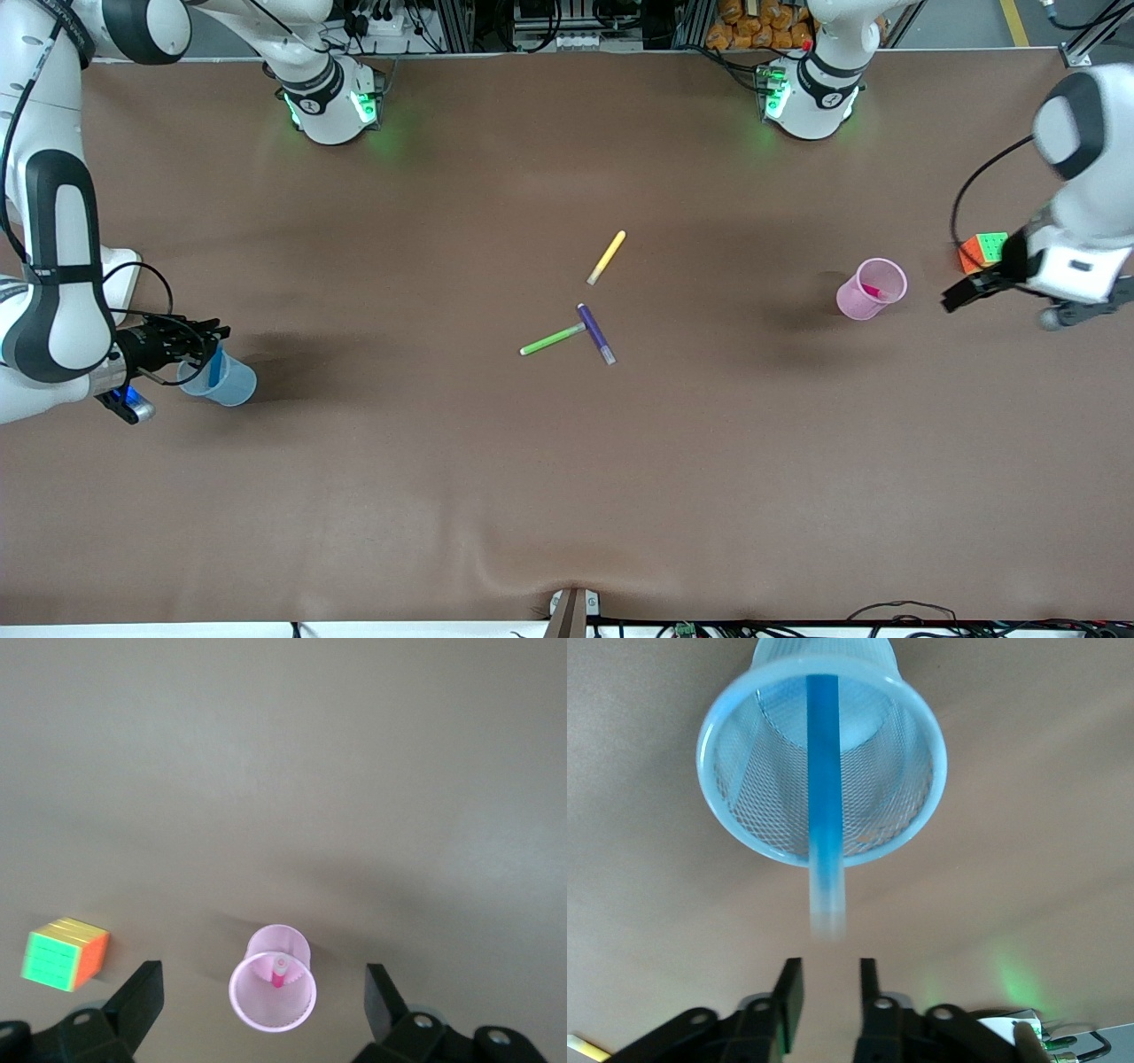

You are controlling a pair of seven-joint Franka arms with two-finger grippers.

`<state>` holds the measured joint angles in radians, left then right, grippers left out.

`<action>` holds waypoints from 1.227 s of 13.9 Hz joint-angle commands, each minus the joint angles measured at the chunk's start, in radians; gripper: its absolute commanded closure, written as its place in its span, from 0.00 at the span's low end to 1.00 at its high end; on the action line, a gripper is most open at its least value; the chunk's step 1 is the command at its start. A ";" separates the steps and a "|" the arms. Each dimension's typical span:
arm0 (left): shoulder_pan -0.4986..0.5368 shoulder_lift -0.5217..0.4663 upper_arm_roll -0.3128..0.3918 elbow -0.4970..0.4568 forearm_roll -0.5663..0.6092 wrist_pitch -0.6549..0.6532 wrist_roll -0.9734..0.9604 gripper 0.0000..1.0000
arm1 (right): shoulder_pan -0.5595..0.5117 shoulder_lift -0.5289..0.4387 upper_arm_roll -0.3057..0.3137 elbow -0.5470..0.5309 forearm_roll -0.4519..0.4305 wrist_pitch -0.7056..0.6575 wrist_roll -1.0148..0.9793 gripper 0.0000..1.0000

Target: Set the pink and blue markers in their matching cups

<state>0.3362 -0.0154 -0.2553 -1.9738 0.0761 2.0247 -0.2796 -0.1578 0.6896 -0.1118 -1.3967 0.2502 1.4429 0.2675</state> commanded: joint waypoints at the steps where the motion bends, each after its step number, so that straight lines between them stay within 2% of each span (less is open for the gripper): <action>1: 0.000 0.039 -0.006 0.145 0.004 -0.104 0.066 0.00 | -0.019 0.007 0.015 0.034 0.006 -0.009 -0.007 0.00; 2: -0.002 0.028 -0.010 0.179 0.004 -0.136 0.066 0.00 | -0.017 0.005 0.015 0.045 0.003 -0.015 -0.005 0.00; 4: 0.000 0.029 -0.030 0.303 0.002 -0.281 0.066 0.00 | -0.011 -0.005 0.015 0.053 -0.002 -0.021 -0.008 0.00; 5: 0.003 0.029 -0.030 0.335 -0.008 -0.338 0.072 0.00 | -0.016 -0.018 0.017 0.061 0.003 -0.048 -0.019 0.00; 7: 0.007 0.025 -0.030 0.358 -0.070 -0.359 0.088 0.00 | -0.013 -0.021 0.018 0.120 0.001 -0.134 -0.098 0.00; 10: 0.000 0.022 -0.044 0.417 -0.065 -0.448 0.073 0.00 | 0.003 -0.019 0.015 0.253 -0.006 -0.206 -0.105 0.00; 13: 0.001 0.020 -0.044 0.429 -0.064 -0.486 0.073 0.00 | 0.038 -0.028 0.014 0.353 -0.023 -0.278 -0.106 0.00; 17: 0.000 0.020 -0.045 0.428 -0.064 -0.491 0.073 0.00 | 0.108 -0.160 0.012 0.372 -0.052 -0.298 -0.082 0.00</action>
<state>0.3348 -0.0063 -0.2961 -1.5719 0.0199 1.5592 -0.2144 -0.0885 0.6037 -0.1001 -1.0178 0.2353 1.1614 0.1717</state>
